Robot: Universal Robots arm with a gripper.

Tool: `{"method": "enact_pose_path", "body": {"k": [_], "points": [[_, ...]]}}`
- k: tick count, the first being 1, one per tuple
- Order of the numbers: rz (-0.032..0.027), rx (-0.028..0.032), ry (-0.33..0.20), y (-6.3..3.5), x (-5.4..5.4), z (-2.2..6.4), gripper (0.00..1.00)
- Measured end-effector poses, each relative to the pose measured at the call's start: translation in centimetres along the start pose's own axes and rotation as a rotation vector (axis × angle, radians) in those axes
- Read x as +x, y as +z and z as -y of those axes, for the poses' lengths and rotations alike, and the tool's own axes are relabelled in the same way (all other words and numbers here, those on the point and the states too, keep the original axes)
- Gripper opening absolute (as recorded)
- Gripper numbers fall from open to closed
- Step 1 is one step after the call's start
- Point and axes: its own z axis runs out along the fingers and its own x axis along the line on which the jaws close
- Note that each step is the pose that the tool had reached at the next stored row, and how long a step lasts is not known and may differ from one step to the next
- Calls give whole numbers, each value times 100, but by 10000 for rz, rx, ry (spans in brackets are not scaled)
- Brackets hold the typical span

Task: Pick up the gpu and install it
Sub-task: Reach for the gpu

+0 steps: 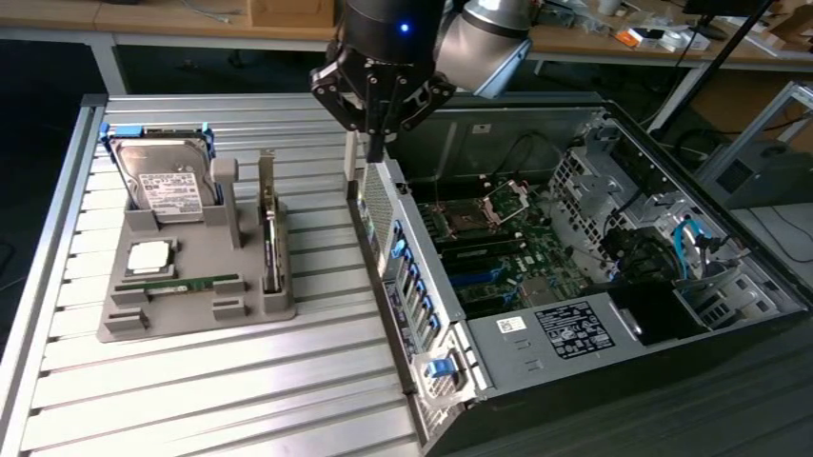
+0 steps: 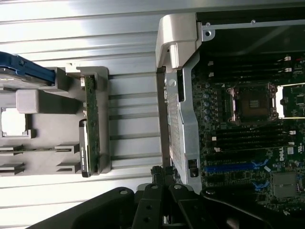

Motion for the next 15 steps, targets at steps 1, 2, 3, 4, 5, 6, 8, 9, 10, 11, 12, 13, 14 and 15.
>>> {"method": "enact_pose_path", "body": {"k": [1, 2, 3, 4, 5, 6, 8, 9, 10, 11, 12, 13, 14, 15], "points": [[0, 0, 0, 0, 4, 0, 11], [0, 0, 0, 0, 10, 1, 11], [0, 0, 0, 0, 15, 1, 11], [0, 0, 0, 0, 19, 1, 11], [0, 0, -1, 0, 25, 2, 11], [0, 0, 0, 0, 29, 2, 11], [0, 0, 0, -1, 41, 3, 11], [0, 0, 0, -1, 47, 4, 11], [0, 1, 0, -1, 55, 4, 11], [0, 0, 0, -1, 61, 5, 11], [0, 0, 0, -1, 67, 5, 11], [0, 0, 0, -1, 71, 5, 11], [0, 0, 0, -1, 76, 6, 11], [0, 0, -1, -2, 80, 6, 11]]}}
